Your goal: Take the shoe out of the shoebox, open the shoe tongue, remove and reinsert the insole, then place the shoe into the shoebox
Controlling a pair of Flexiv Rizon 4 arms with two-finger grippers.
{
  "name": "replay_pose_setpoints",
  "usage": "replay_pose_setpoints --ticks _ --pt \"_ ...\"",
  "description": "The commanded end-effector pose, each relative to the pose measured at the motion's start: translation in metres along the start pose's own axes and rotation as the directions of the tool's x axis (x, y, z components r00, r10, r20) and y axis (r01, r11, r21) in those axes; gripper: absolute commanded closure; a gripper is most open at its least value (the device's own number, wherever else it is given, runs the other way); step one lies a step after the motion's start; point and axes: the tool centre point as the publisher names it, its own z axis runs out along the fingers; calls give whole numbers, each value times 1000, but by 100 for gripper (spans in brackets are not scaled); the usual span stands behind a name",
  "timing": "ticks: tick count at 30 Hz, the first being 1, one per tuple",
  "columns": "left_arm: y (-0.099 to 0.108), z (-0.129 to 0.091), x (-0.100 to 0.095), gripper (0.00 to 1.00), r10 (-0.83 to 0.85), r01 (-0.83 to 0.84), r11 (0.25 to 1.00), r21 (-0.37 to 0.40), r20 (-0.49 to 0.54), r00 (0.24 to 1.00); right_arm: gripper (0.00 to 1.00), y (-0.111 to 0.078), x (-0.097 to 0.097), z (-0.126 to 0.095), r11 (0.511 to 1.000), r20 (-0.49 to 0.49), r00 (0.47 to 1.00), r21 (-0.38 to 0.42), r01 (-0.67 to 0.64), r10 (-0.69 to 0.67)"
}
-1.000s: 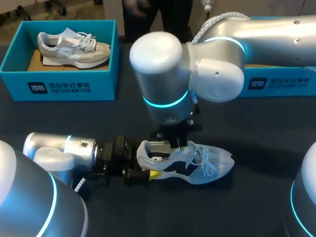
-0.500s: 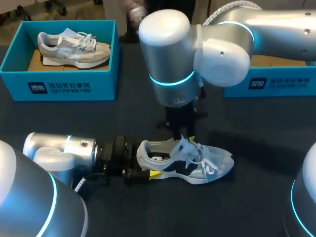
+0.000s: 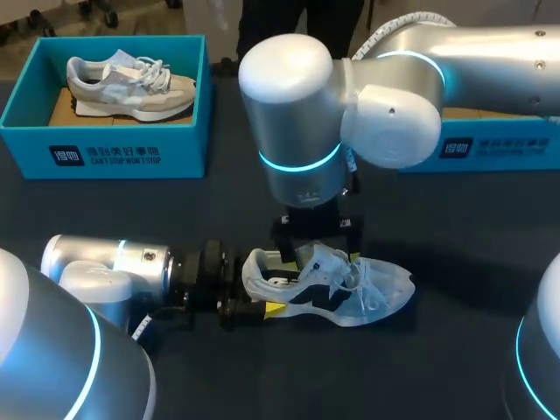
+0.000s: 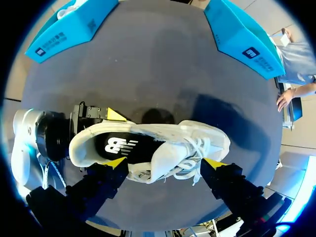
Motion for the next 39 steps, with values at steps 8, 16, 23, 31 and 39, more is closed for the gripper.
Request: replay_pose_setpoints --ticks 8,16,23,31,39 --pt "0 0 1 100 0 0 1000 0 1 1000 0 6 10 13 999 -21 999 -19 -26 25" --pt "0 0 1 100 0 0 1000 0 1 1000 11 -2 10 14 998 -38 998 -30 -60 58" --pt "0 0 1 100 0 0 1000 0 1 1000 32 -4 7 13 997 -38 997 -28 -67 66" --pt "0 0 1 100 0 0 1000 0 1 1000 51 1 -1 12 999 -34 999 -22 -38 37" --pt "0 0 1 100 0 0 1000 0 1 1000 70 6 -10 7 1000 -35 999 -2 -1 1"
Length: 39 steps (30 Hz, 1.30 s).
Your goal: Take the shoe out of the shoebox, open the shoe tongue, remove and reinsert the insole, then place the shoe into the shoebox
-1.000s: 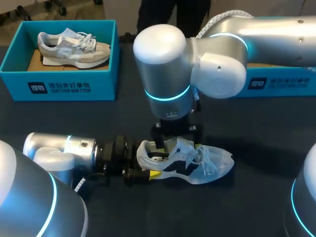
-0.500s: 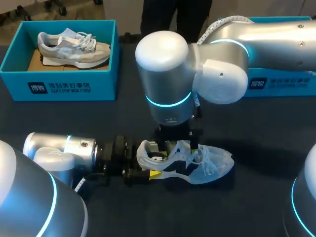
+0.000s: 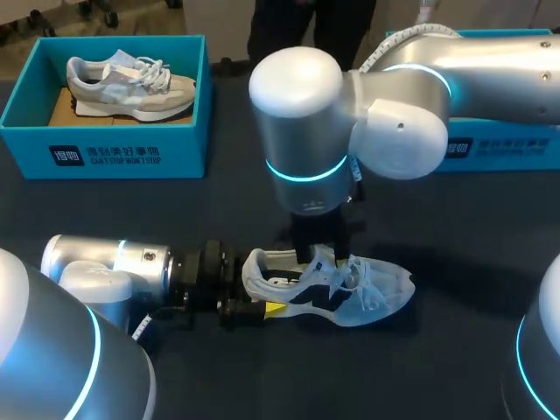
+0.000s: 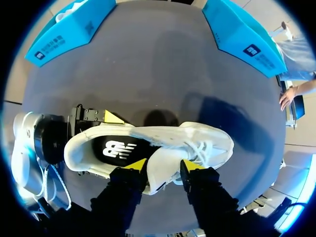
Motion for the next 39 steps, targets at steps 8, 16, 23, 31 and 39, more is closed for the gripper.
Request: replay_pose_setpoints --ticks 8,16,23,31,39 --pt "0 0 1 100 1 -1 1000 0 1 1000 100 8 -20 -16 992 -7 994 72 105 -105" --pt "0 0 1 100 1 -1 1000 0 1 1000 85 11 -42 -15 958 -64 968 139 250 -243" --pt "0 0 1 100 1 -1 1000 0 1 1000 30 2 -27 -17 965 -40 977 155 211 -207" --pt "0 0 1 100 1 -1 1000 0 1 1000 0 -15 -8 -22 994 27 999 106 39 -42" --pt "0 0 1 100 1 -1 1000 0 1 1000 0 -18 -5 -15 997 12 997 30 -71 71"
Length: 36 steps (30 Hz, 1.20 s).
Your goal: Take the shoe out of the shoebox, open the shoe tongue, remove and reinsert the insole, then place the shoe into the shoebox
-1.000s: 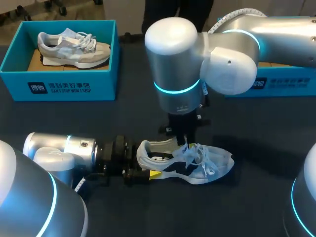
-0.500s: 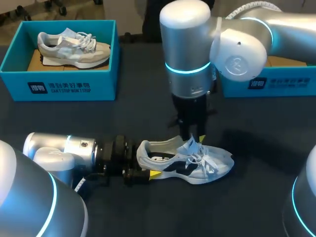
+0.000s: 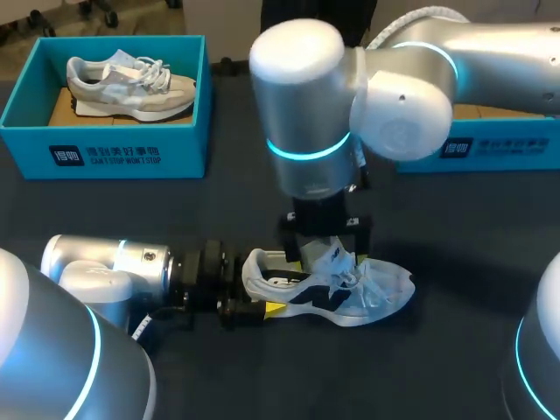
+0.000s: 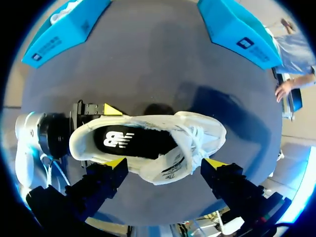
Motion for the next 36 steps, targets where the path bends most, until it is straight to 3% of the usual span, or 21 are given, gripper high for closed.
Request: replay_pose_setpoints --ticks 1,14,24,27,30,36 --pt "0 0 0 100 1 -1 1000 0 1 1000 0 -4 0 7 999 -10 999 -36 -35 34" --pt "0 0 0 100 1 -1 1000 0 1 1000 20 10 3 11 992 -24 993 -53 -116 115" --pt "0 0 0 100 1 -1 1000 0 1 1000 40 4 -8 14 987 -37 987 -39 -156 155" --pt "0 0 0 100 1 -1 1000 0 1 1000 63 3 -11 14 987 -50 987 -26 -157 155" --pt "0 0 0 100 1 -1 1000 0 1 1000 98 2 -14 12 991 -57 990 -11 -132 131" --pt "0 0 0 100 1 -1 1000 0 1 1000 100 4 -27 9 999 -108 994 41 -1 6"
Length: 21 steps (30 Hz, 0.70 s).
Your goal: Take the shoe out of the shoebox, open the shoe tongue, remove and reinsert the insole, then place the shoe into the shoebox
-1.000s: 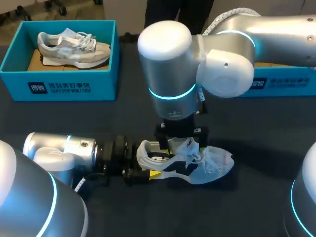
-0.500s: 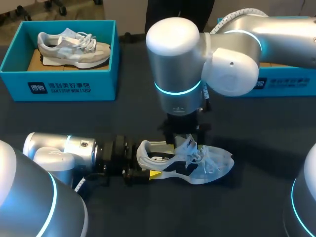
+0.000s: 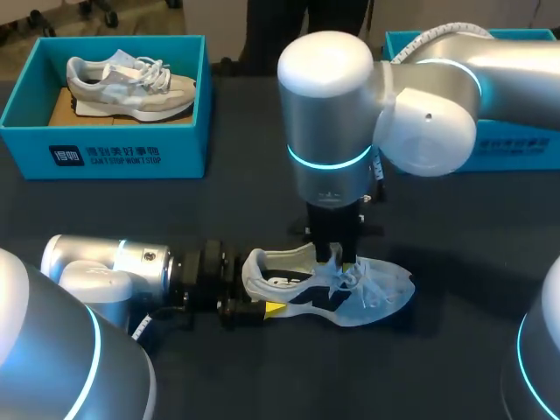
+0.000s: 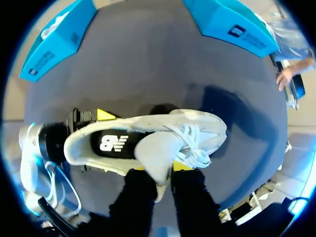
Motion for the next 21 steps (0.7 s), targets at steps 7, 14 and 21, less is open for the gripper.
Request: replay_pose_setpoints --ticks 7,14,21 --pt "0 0 1 100 1 -1 1000 0 1 1000 100 10 -45 -2 975 -130 970 63 213 -203" --pt "0 0 1 100 1 -1 1000 0 1 1000 100 7 -77 4 959 -229 936 38 282 -267" --pt "0 0 1 100 1 -1 1000 0 1 1000 100 5 -92 10 946 -287 912 49 320 -293"
